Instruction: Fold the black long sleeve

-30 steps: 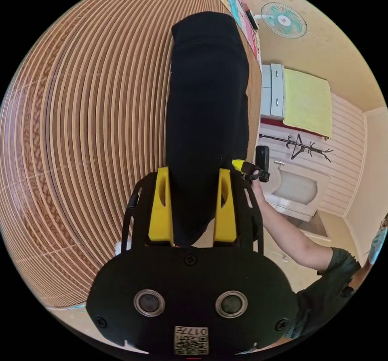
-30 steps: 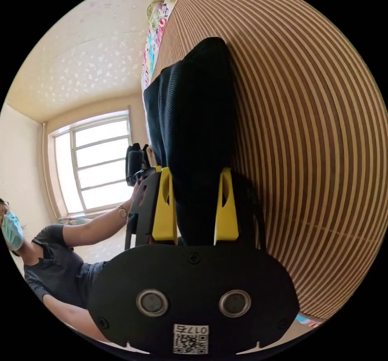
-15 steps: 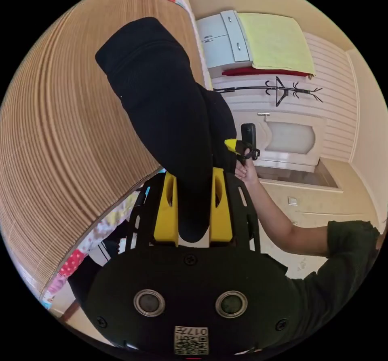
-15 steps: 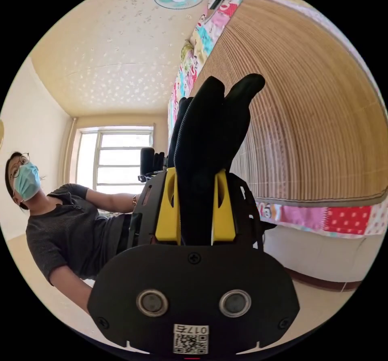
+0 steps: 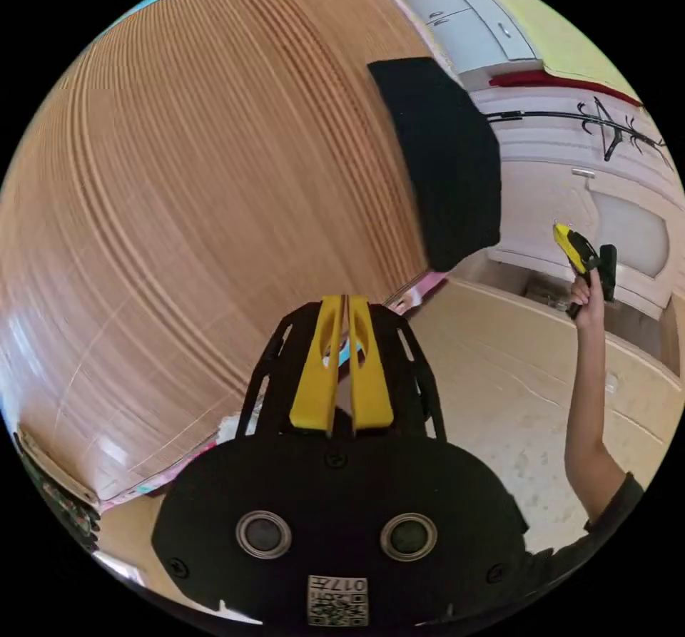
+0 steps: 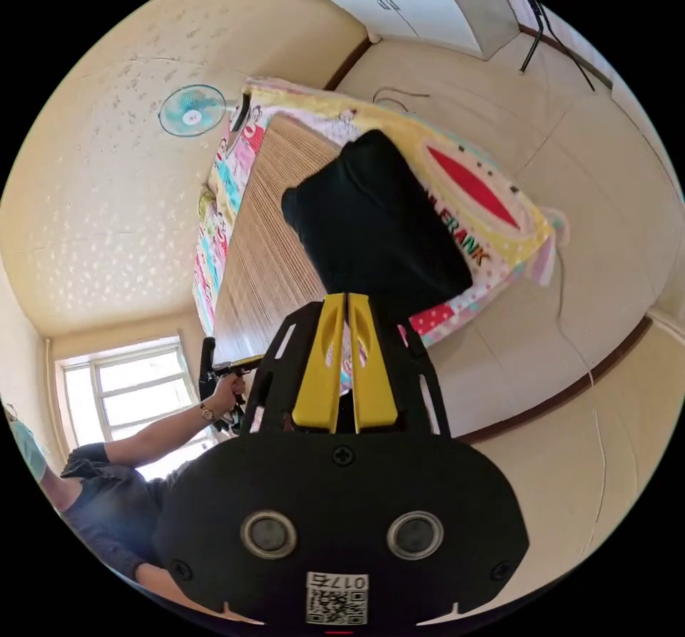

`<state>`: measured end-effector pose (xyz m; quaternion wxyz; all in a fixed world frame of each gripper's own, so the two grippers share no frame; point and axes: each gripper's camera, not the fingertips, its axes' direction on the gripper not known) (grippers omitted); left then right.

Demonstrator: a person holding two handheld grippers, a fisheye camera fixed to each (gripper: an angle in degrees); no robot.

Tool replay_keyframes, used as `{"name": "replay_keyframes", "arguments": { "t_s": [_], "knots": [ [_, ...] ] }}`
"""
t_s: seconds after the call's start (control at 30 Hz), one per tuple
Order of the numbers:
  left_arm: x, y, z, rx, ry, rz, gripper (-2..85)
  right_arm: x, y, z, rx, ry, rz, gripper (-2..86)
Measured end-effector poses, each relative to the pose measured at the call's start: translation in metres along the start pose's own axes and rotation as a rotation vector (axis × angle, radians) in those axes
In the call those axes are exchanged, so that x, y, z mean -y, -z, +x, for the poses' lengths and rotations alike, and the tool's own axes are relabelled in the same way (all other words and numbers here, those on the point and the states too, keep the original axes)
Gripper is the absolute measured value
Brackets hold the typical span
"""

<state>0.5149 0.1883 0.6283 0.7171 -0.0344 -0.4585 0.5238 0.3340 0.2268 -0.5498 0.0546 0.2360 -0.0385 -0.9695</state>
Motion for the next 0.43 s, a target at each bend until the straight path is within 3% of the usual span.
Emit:
{"name": "replay_keyframes", "arguments": {
  "t_s": [0.13,0.23,0.33,0.43],
  "knots": [
    [-0.084,0.004,-0.11,0.254,0.102,-0.172,-0.2,-0.079,-0.128,0.026,0.103,-0.097,-0.226,0.8],
    [-0.181,0.024,-0.197,0.349,0.33,-0.255,-0.4,-0.114,-0.225,0.022,0.249,-0.144,-0.366,0.5],
    [-0.286,0.057,-0.248,0.278,0.647,-0.134,-0.5,-0.11,-0.315,-0.015,0.372,-0.111,-0.507,0.4],
    [-0.388,0.066,-0.249,0.104,0.963,0.155,-0.5,-0.073,-0.378,-0.102,0.38,0.154,-0.685,0.3]
  ]
}}
